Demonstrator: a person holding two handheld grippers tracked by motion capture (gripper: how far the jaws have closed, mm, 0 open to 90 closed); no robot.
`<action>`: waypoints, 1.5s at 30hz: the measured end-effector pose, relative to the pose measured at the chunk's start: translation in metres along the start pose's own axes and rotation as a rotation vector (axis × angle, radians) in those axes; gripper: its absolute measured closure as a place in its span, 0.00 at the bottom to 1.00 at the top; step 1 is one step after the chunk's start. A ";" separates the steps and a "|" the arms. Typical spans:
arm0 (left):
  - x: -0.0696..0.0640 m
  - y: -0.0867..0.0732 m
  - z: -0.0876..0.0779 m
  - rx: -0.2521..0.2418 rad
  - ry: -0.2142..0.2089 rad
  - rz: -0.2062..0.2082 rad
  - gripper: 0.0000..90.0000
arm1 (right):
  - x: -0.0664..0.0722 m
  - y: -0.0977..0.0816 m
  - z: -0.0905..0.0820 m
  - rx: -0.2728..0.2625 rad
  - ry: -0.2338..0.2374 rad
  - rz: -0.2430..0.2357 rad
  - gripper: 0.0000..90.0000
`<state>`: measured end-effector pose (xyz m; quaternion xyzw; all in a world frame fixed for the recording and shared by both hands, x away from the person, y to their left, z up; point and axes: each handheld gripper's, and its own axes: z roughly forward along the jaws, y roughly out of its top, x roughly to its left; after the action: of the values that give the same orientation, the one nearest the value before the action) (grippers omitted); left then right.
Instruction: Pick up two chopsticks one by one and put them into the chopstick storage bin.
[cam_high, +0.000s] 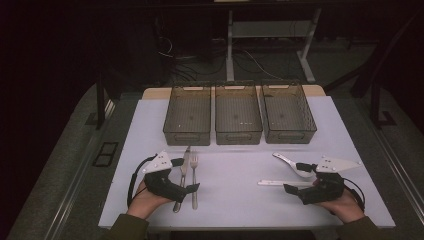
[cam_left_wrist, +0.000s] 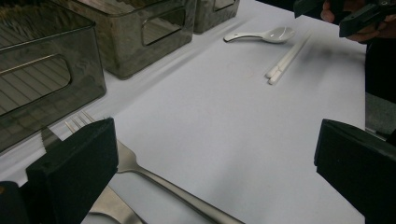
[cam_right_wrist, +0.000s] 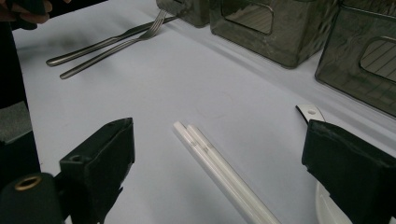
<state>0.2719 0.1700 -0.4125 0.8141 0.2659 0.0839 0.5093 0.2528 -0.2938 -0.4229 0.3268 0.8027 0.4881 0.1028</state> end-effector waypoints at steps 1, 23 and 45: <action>0.000 0.000 0.000 0.002 -0.001 0.002 0.00 | 0.000 0.000 0.000 0.001 0.000 0.002 0.10; -0.003 0.002 0.004 0.025 -0.015 0.017 0.00 | -0.005 0.004 -0.003 0.050 0.011 -0.015 0.10; -0.007 0.002 0.005 0.038 -0.035 0.029 0.00 | -0.017 0.013 -0.001 0.195 0.061 -0.033 0.49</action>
<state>0.2687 0.1615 -0.4127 0.8287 0.2467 0.0719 0.4972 0.2713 -0.3012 -0.4141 0.3070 0.8545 0.4156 0.0538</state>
